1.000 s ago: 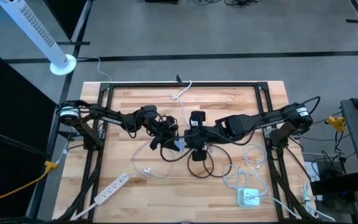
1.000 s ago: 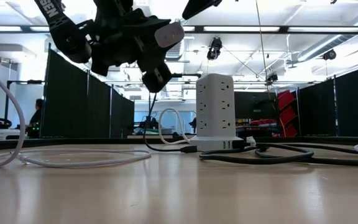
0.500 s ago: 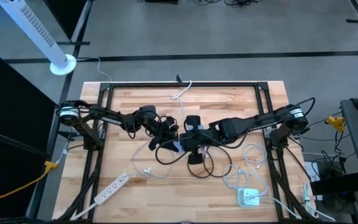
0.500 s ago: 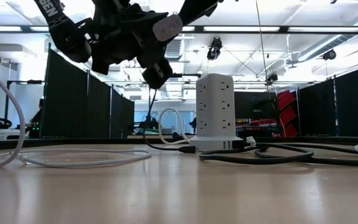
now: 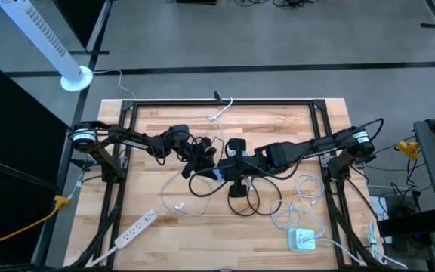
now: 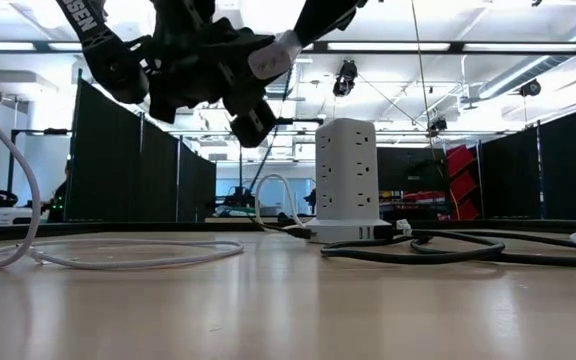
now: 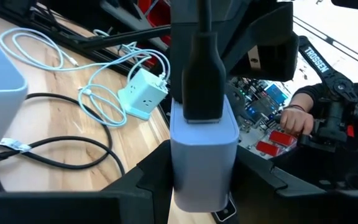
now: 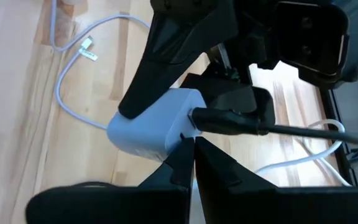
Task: Plug in charger cables
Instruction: Insert the purple charger adapter into the top white outlet extension
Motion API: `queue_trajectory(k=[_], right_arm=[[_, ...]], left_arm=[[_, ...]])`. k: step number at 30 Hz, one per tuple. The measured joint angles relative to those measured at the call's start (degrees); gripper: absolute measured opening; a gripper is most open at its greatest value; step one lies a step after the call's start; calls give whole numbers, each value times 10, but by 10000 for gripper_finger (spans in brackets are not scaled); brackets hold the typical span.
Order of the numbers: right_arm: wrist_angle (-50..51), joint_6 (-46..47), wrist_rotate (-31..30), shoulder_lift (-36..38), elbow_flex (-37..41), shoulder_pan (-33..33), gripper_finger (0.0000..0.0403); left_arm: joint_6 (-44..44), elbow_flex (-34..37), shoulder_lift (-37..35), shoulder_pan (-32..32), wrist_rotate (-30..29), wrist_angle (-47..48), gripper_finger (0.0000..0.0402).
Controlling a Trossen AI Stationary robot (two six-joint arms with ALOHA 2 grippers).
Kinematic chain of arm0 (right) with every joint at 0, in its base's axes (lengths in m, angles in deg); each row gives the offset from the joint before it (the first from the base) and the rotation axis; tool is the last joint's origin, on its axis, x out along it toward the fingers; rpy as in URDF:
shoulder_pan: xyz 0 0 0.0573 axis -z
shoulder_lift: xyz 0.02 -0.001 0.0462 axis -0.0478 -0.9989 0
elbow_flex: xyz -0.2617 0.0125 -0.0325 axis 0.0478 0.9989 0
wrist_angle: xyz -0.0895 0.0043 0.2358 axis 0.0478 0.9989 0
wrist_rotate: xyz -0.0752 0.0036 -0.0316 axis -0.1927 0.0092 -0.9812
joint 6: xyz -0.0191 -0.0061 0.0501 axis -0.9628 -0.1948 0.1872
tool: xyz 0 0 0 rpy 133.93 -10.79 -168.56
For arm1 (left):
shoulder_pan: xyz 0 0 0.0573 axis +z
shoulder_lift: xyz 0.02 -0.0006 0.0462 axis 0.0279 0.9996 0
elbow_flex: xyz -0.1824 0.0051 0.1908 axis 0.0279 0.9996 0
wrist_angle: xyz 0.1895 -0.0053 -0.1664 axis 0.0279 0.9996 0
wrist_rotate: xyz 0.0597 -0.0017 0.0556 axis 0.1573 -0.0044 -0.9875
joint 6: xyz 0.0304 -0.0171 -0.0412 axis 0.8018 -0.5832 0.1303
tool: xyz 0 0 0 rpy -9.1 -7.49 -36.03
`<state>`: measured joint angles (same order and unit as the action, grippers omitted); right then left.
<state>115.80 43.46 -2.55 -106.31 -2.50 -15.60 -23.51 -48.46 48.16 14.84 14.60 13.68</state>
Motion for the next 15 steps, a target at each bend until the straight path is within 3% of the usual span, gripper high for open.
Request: queue_trajectory(k=[15], right_arm=[[16, 17, 14, 5, 0, -5, 0]], left_arm=[[-13, 1, -7, 15, -26, 5, 119]])
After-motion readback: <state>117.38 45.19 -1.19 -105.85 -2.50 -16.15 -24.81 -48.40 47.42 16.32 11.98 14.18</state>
